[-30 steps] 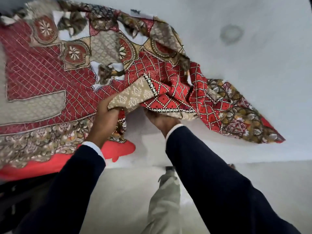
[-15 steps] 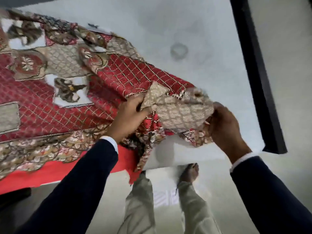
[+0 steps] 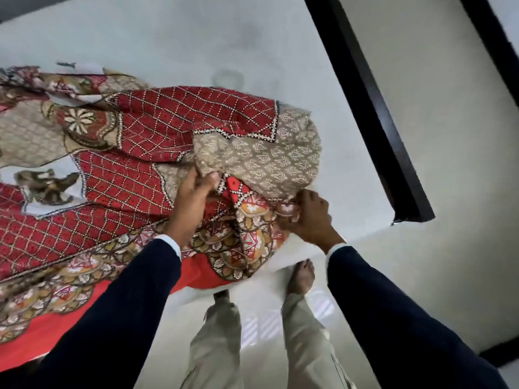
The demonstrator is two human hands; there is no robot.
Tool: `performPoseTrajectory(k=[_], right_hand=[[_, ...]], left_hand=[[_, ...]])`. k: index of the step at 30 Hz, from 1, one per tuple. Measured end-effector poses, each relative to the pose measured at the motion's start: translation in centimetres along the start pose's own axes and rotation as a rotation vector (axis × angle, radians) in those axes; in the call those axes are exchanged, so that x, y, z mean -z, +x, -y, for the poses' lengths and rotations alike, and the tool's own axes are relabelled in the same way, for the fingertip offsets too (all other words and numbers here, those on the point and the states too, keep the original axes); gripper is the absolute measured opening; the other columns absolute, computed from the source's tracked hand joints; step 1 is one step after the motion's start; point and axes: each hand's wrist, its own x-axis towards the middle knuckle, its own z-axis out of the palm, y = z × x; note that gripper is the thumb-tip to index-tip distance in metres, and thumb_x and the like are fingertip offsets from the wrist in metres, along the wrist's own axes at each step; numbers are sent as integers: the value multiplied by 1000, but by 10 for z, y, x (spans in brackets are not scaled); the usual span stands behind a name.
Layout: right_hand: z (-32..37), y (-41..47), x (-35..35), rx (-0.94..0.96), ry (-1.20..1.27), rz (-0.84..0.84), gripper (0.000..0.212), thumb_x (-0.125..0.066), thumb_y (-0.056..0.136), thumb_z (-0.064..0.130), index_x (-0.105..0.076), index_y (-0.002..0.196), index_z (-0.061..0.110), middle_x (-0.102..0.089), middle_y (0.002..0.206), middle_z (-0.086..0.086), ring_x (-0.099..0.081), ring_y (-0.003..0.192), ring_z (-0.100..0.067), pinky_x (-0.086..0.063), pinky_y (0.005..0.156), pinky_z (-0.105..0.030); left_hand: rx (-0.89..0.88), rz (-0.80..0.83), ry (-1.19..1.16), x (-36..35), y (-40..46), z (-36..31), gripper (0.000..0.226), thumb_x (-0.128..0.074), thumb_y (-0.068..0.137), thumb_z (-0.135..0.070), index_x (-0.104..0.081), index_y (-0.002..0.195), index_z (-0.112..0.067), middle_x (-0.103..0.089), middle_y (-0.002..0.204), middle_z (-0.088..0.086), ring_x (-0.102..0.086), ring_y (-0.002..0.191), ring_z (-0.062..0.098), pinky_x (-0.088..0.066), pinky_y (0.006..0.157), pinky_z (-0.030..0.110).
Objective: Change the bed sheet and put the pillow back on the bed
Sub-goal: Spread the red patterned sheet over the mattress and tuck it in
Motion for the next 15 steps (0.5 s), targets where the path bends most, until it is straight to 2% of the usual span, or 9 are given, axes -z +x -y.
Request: performPoseTrajectory(k=[2, 4, 5, 7, 9, 11, 13, 15], right_hand=[[10, -6, -11, 111, 101, 49, 99, -85, 65, 55, -37, 140, 12, -56, 132, -8, -55, 117, -34, -47, 93, -45], [18, -6, -11, 125, 358, 111, 80, -83, 77, 38, -39, 141, 16, -63, 128, -2, -63, 111, -27, -52, 91, -43], [22, -5, -1, 94, 504, 118, 67, -79, 80, 33, -46, 137, 19, -66, 122, 2, -65, 106, -21, -53, 91, -41], [23, 2, 33, 42, 818, 48, 37, -70, 79, 22, -63, 116, 23, -72, 103, 5, -68, 91, -14, -56, 82, -36], [11, 6, 82, 26, 1068, -56, 19, -66, 78, 7, -67, 92, 20, -72, 82, 2, -67, 72, -15, -55, 66, -29], [-3, 8, 136, 14, 1178, -98, 26, -63, 78, -6, -66, 84, 18, -70, 75, -3, -66, 63, -17, -53, 57, -25], [-15, 7, 171, 56, 1151, -53, 30, -61, 77, -12, -66, 87, 16, -70, 80, -7, -67, 66, -21, -55, 61, -28], [-22, 7, 180, 111, 1017, -27, 29, -63, 77, -11, -66, 88, 16, -70, 84, -8, -67, 71, -24, -55, 69, -33]], left_hand=[[-7, -33, -109, -7, 3, -7, 18, -53, 103, -33, -54, 119, -42, -62, 122, -14, -61, 113, 12, -57, 87, 38], [3, -53, -198, -12, 8, -12, 18, -51, 104, -28, -51, 110, -45, -57, 119, -20, -57, 114, 8, -58, 88, 44], [11, -57, -227, -13, 11, -13, 18, -52, 104, -29, -52, 114, -44, -58, 122, -18, -56, 117, 10, -58, 88, 46], [11, -48, -177, -11, 16, -11, 20, -55, 102, -35, -55, 122, -35, -60, 126, -14, -57, 120, 14, -58, 91, 48], [5, 41, 3, -13, 20, -1, 28, -59, 97, -46, -58, 121, -32, -63, 125, -9, -60, 119, 18, -53, 98, 48], [-6, 237, 250, -21, 19, 13, 39, -59, 95, -52, -56, 127, -29, -60, 132, 0, -57, 125, 26, -49, 101, 50], [-46, 419, 572, -28, 19, 31, 72, -51, 88, -73, -44, 143, -28, -41, 154, 6, -41, 141, 27, -37, 114, 51], [-118, 472, 768, -36, 17, 44, 88, -43, 86, -79, -32, 152, -23, -19, 165, 6, -22, 151, 26, -24, 121, 51]])
